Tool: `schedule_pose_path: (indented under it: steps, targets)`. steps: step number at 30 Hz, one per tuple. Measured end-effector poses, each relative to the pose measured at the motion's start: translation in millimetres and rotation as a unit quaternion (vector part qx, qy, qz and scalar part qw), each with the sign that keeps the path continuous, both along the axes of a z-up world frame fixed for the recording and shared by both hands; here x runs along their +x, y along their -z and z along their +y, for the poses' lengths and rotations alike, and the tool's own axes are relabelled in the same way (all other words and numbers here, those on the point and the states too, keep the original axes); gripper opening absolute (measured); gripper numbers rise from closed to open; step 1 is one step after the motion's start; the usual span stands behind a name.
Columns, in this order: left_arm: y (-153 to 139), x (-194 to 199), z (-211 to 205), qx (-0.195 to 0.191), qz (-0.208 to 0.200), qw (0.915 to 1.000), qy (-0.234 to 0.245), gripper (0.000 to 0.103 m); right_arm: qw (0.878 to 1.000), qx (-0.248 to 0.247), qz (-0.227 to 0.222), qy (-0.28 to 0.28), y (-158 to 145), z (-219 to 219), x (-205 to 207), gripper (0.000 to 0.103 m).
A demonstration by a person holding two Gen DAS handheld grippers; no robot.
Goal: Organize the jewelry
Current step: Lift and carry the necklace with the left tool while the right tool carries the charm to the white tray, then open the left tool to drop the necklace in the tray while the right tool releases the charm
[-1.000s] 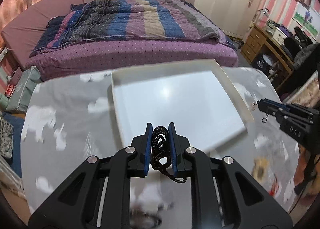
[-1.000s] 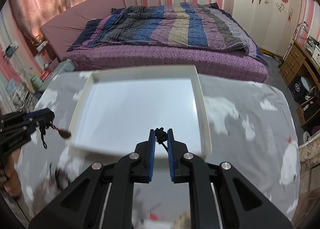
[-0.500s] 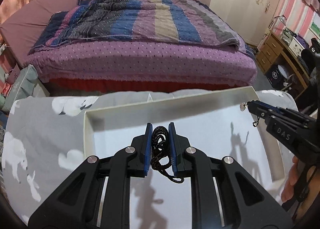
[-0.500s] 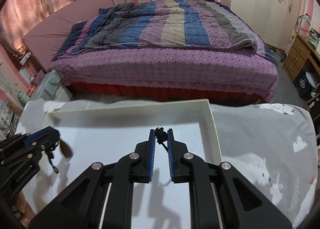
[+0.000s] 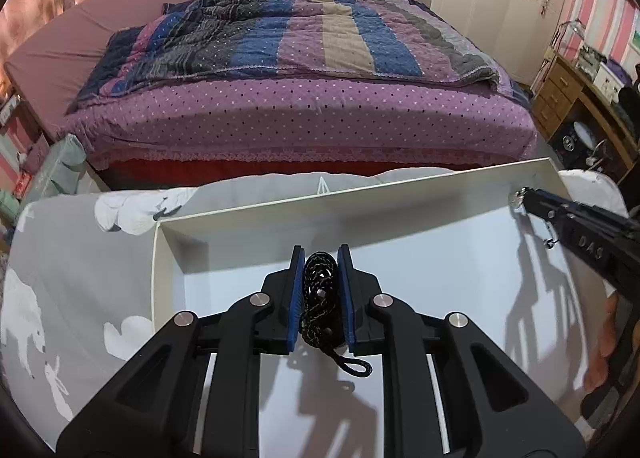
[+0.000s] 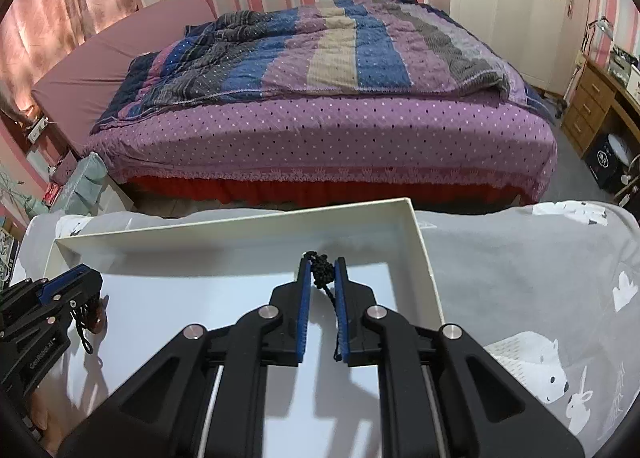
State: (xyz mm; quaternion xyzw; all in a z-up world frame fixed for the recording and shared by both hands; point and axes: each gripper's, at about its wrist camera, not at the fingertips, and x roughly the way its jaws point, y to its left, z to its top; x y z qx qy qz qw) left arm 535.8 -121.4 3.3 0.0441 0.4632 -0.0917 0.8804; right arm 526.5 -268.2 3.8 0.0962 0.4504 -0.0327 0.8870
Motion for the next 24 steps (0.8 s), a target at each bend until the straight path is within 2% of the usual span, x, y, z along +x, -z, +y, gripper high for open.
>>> schedule_pose_path:
  steps: [4, 10, 14, 19, 21, 23, 24]
  targets:
    - [2, 5, 0, -0.001, 0.003, 1.0000, 0.000, 0.016, 1.000, -0.001, 0.009, 0.012, 2, 0, -3, 0.012]
    - [6, 11, 1, 0.003, 0.008, 1.0000, -0.002, 0.018, 0.998, 0.032, 0.025, 0.040, 10, -11, -10, 0.012]
    - [8, 11, -1, 0.013, 0.006, 0.9999, -0.003, 0.020, 0.999, 0.014, 0.026, 0.037, 10, -8, -9, 0.013]
    - [11, 13, -3, 0.029, 0.008, 0.9995, -0.010, 0.037, 0.999, 0.001, 0.028, 0.035, 10, -3, -7, 0.013]
    - [11, 12, -4, 0.033, 0.004, 0.9994, -0.009, 0.049, 0.999, -0.006, 0.031, 0.034, 10, 0, -8, 0.014]
    - [9, 11, -4, 0.040, -0.003, 0.9992, -0.010, 0.062, 0.999, -0.011, 0.034, 0.030, 9, 2, -8, 0.020]
    - [8, 9, -4, 0.042, -0.004, 0.9991, -0.009, 0.063, 0.999, -0.012, 0.035, 0.027, 8, 4, -8, 0.026]
